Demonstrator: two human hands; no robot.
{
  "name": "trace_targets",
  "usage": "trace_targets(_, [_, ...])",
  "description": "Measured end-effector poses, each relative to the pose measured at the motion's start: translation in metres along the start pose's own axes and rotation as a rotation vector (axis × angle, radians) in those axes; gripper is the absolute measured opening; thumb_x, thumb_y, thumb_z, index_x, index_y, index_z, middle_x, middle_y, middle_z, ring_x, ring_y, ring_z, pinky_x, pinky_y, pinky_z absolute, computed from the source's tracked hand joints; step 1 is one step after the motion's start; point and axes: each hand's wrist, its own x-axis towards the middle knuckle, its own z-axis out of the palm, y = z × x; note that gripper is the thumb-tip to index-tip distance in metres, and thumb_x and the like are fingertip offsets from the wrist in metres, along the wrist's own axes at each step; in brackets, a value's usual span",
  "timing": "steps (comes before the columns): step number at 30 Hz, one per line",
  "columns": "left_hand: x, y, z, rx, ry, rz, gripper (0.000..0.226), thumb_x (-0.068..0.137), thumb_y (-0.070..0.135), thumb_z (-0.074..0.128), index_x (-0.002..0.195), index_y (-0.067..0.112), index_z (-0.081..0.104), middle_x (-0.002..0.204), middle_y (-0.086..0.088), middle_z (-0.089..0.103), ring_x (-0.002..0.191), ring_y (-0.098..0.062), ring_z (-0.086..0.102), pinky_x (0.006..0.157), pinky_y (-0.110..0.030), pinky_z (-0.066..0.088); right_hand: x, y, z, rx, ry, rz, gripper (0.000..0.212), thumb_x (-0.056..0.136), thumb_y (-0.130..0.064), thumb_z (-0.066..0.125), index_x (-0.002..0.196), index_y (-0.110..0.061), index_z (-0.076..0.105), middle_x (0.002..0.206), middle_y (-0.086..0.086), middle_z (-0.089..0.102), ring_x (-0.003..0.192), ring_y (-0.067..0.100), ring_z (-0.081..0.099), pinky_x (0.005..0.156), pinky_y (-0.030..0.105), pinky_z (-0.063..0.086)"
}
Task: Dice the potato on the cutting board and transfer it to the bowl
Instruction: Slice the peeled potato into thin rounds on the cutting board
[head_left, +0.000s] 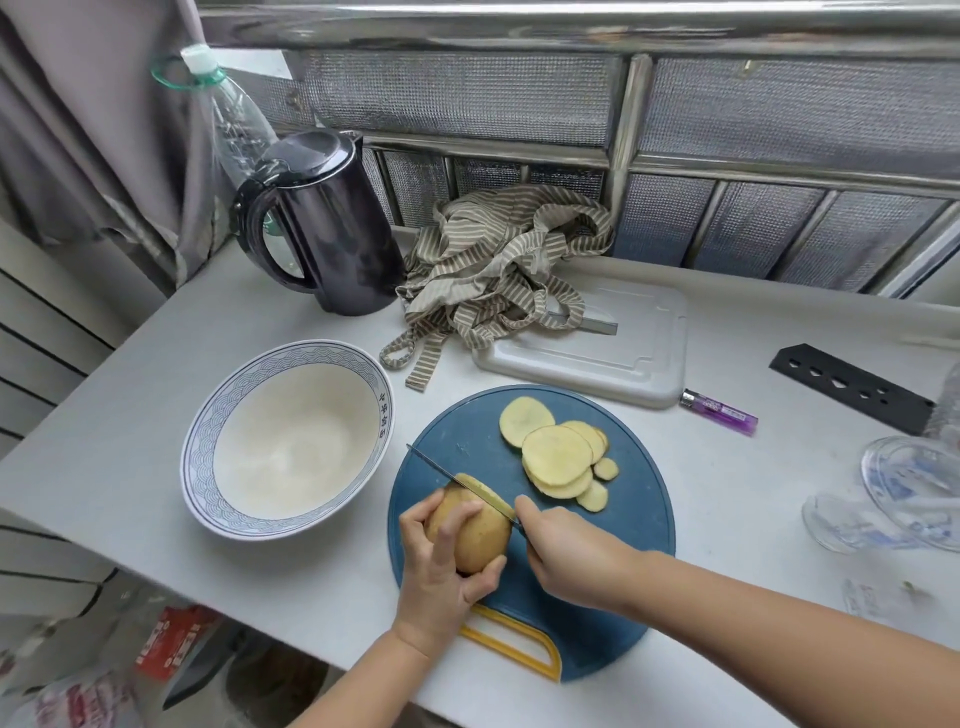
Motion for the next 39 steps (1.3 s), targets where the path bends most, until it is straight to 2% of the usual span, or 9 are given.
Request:
trace_targets(2, [0.001, -0.001, 0.000, -0.024, 0.001, -0.007, 0.060, 0.069, 0.048, 0.068, 0.122, 0.046, 0.041, 0.119, 0.016, 0.024, 0.130, 0.012, 0.023, 0.104, -0.008, 0.027, -0.002, 0.000, 0.002, 0.014, 0.015, -0.013, 0.011, 0.095, -0.010, 0.037, 0.090, -0.017, 0.030, 0.069, 0.004, 0.038, 0.059, 0.020, 0.037, 0.052, 0.037, 0.027])
trace_targets(6, [-0.001, -0.004, 0.001, -0.050, -0.012, -0.023, 0.060, 0.068, 0.048, 0.069, 0.122, 0.047, 0.042, 0.132, 0.027, 0.020, 0.130, 0.011, 0.024, 0.104, -0.005, 0.025, -0.019, 0.007, 0.009, 0.018, 0.011, 0.011, 0.009, 0.098, -0.014, 0.035, 0.090, -0.015, 0.031, 0.070, 0.004, 0.039, 0.060, 0.021, 0.037, 0.059, 0.041, 0.031])
trace_targets(13, [-0.002, -0.006, 0.003, -0.042, 0.004, -0.006, 0.060, 0.069, 0.049, 0.068, 0.123, 0.048, 0.041, 0.121, 0.016, 0.024, 0.128, 0.009, 0.026, 0.107, -0.010, 0.026, -0.039, 0.020, 0.016, -0.030, -0.035, 0.055, 0.007, 0.100, -0.019, 0.034, 0.095, -0.014, 0.032, 0.072, 0.003, 0.040, 0.066, 0.022, 0.040, 0.063, 0.042, 0.036])
trace_targets(18, [-0.002, -0.007, 0.005, -0.040, 0.013, 0.002, 0.060, 0.071, 0.051, 0.067, 0.125, 0.046, 0.040, 0.123, 0.012, 0.023, 0.131, 0.008, 0.024, 0.108, -0.012, 0.026, -0.035, 0.019, 0.007, -0.049, -0.078, 0.064, 0.008, 0.101, -0.019, 0.034, 0.100, -0.012, 0.036, 0.079, 0.008, 0.046, 0.068, 0.023, 0.041, 0.064, 0.044, 0.038])
trace_targets(23, [-0.001, -0.008, 0.006, -0.030, 0.023, 0.022, 0.056, 0.077, 0.061, 0.063, 0.126, 0.044, 0.040, 0.123, 0.011, 0.023, 0.127, 0.000, 0.031, 0.105, -0.023, 0.033, -0.026, 0.017, 0.001, -0.065, -0.097, 0.053, 0.009, 0.101, -0.021, 0.035, 0.099, -0.013, 0.036, 0.082, 0.010, 0.048, 0.067, 0.021, 0.042, 0.064, 0.043, 0.040])
trace_targets(26, [-0.001, -0.007, 0.005, -0.017, 0.021, 0.019, 0.060, 0.072, 0.051, 0.067, 0.125, 0.045, 0.040, 0.122, 0.014, 0.022, 0.132, 0.007, 0.024, 0.105, -0.020, 0.031, -0.006, 0.012, 0.000, -0.048, -0.090, 0.028, 0.006, 0.099, -0.017, 0.037, 0.096, -0.012, 0.036, 0.078, 0.007, 0.044, 0.064, 0.021, 0.041, 0.060, 0.041, 0.036])
trace_targets(31, [0.000, -0.006, 0.005, -0.013, 0.026, 0.026, 0.060, 0.072, 0.048, 0.068, 0.125, 0.044, 0.040, 0.123, 0.013, 0.023, 0.133, 0.006, 0.023, 0.106, -0.022, 0.032, 0.013, 0.010, -0.002, -0.066, -0.094, 0.001, 0.007, 0.097, -0.012, 0.038, 0.092, -0.011, 0.033, 0.070, 0.004, 0.038, 0.058, 0.017, 0.037, 0.051, 0.033, 0.026])
trace_targets(35, [-0.001, -0.005, 0.003, 0.000, 0.021, 0.026, 0.059, 0.073, 0.048, 0.067, 0.125, 0.044, 0.039, 0.123, 0.004, 0.029, 0.131, -0.001, 0.029, 0.102, -0.035, 0.042, 0.013, 0.007, -0.002, -0.064, -0.073, 0.018, 0.010, 0.098, -0.014, 0.038, 0.091, -0.013, 0.032, 0.070, 0.003, 0.038, 0.061, 0.019, 0.039, 0.057, 0.037, 0.031])
trace_targets(39, [-0.001, -0.002, 0.002, 0.009, 0.013, 0.014, 0.059, 0.073, 0.050, 0.066, 0.126, 0.044, 0.038, 0.124, 0.001, 0.030, 0.126, -0.007, 0.032, 0.101, -0.038, 0.038, 0.012, 0.008, -0.001, 0.003, -0.039, 0.113, 0.013, 0.098, -0.022, 0.043, 0.095, -0.010, 0.039, 0.085, 0.007, 0.051, 0.078, 0.027, 0.054, 0.067, 0.041, 0.044])
